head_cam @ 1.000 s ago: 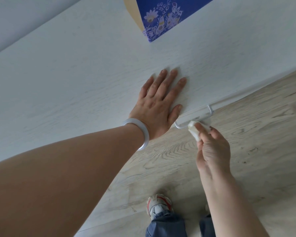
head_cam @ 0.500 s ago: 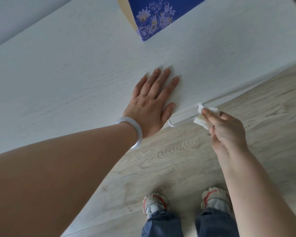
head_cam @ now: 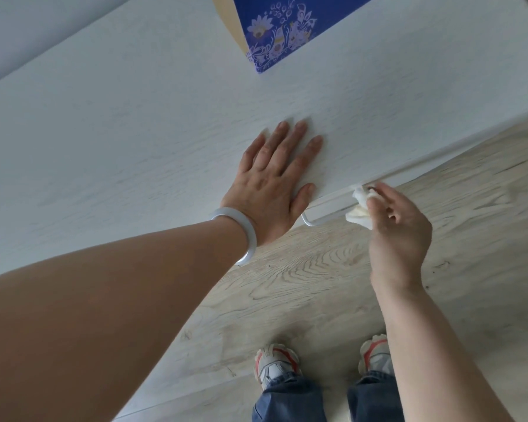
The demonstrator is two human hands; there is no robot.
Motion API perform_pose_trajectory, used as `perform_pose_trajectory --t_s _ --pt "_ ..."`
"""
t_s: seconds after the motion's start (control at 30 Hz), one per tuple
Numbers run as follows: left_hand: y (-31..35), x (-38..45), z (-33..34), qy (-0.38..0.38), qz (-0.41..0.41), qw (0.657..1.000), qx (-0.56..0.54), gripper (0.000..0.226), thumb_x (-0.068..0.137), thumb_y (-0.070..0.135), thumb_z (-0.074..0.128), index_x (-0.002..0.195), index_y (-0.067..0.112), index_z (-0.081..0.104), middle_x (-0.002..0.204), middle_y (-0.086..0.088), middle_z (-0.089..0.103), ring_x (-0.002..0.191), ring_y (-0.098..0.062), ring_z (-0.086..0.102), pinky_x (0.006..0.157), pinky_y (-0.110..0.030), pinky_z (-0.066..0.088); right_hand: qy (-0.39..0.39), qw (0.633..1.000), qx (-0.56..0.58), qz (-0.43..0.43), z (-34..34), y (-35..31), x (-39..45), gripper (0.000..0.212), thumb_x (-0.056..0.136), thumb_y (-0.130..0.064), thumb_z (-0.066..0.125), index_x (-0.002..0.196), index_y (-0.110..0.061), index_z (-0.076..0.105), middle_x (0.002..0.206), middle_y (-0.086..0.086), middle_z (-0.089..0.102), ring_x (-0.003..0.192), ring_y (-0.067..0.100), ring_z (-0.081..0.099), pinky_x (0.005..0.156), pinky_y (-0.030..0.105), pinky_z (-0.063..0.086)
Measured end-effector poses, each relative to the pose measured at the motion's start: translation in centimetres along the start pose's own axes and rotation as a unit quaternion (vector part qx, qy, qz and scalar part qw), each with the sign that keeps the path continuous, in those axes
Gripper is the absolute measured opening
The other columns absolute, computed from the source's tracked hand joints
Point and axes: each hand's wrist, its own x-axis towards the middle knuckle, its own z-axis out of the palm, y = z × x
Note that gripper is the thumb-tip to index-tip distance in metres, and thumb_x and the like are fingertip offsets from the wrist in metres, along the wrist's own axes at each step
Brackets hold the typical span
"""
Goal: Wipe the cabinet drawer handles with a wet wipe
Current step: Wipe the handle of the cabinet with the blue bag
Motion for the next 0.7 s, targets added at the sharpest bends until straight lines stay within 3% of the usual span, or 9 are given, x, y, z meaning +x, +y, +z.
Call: perform_pose_trajectory --t_s 0.1,0.17,0.27,0.37,0.5,0.7 --pt "0.0 0.0 0.0 0.000 0.001 1.000 0.001 0.060 0.101 0.045 0.026 0.155 0.020 0.019 0.163 -0.006 0.014 0.151 -0.026 0.008 0.121 -0.047 0.011 0.010 0.998 0.052 0.044 0.3 -1.0 1.3 0.010 0.081 -0.019 0.070 0.090 -0.015 0.071 0.081 0.002 0.072 0.071 0.015 0.068 0.067 0.032 0.058" --pt "-0.1 -0.1 0.0 0.002 0.001 1.000 -0.001 0.060 0.101 0.045 0.026 0.155 0.020 0.019 0.163 -0.006 0.014 0.151 -0.026 0.008 0.121 -0.047 0.011 0.003 0.997 0.035 0.065 0.7 -0.9 1.4 0.007 0.077 -0.023 0.073 0.078 -0.017 0.072 0.072 0.004 0.072 0.065 0.020 0.068 0.069 0.042 0.059" --pt "-0.1 -0.1 0.1 0.005 0.003 1.000 -0.002 0.060 0.101 0.045 0.026 0.155 0.020 0.019 0.163 -0.006 0.015 0.151 -0.026 0.009 0.121 -0.047 0.012 0.028 0.998 0.007 0.055 0.7 -0.2 0.3 0.007 0.077 -0.025 0.074 0.071 -0.023 0.070 0.065 -0.005 0.069 0.064 0.013 0.065 0.071 0.043 0.057" --pt "0.0 0.0 0.0 0.004 0.002 1.000 0.002 0.061 0.101 0.046 0.026 0.155 0.020 0.019 0.163 -0.006 0.014 0.151 -0.025 0.009 0.121 -0.047 0.012 0.037 0.998 -0.014 0.047 0.3 -0.2 -0.1 0.012 0.077 -0.025 0.074 0.067 -0.025 0.068 0.066 -0.005 0.068 0.066 0.015 0.066 0.070 0.043 0.056" --pt "0.0 0.1 -0.1 0.001 0.003 1.000 0.001 0.060 0.101 0.045 0.025 0.155 0.020 0.019 0.163 -0.006 0.015 0.151 -0.025 0.009 0.121 -0.047 0.012 0.008 0.998 0.006 0.062 0.4 -1.4 1.9 0.015 0.077 -0.017 0.075 0.066 -0.025 0.067 0.059 -0.009 0.066 0.055 0.001 0.062 0.065 0.035 0.057" --pt "0.0 0.0 0.0 -0.004 0.002 1.000 0.003 0.061 0.101 0.046 0.025 0.156 0.021 0.017 0.163 -0.006 0.013 0.151 -0.025 0.007 0.121 -0.047 0.010 0.012 0.998 0.003 0.055 -0.3 -0.6 -0.4 0.017 0.078 -0.021 0.076 0.065 -0.027 0.067 0.057 -0.010 0.063 0.057 0.006 0.059 0.064 0.035 0.054"
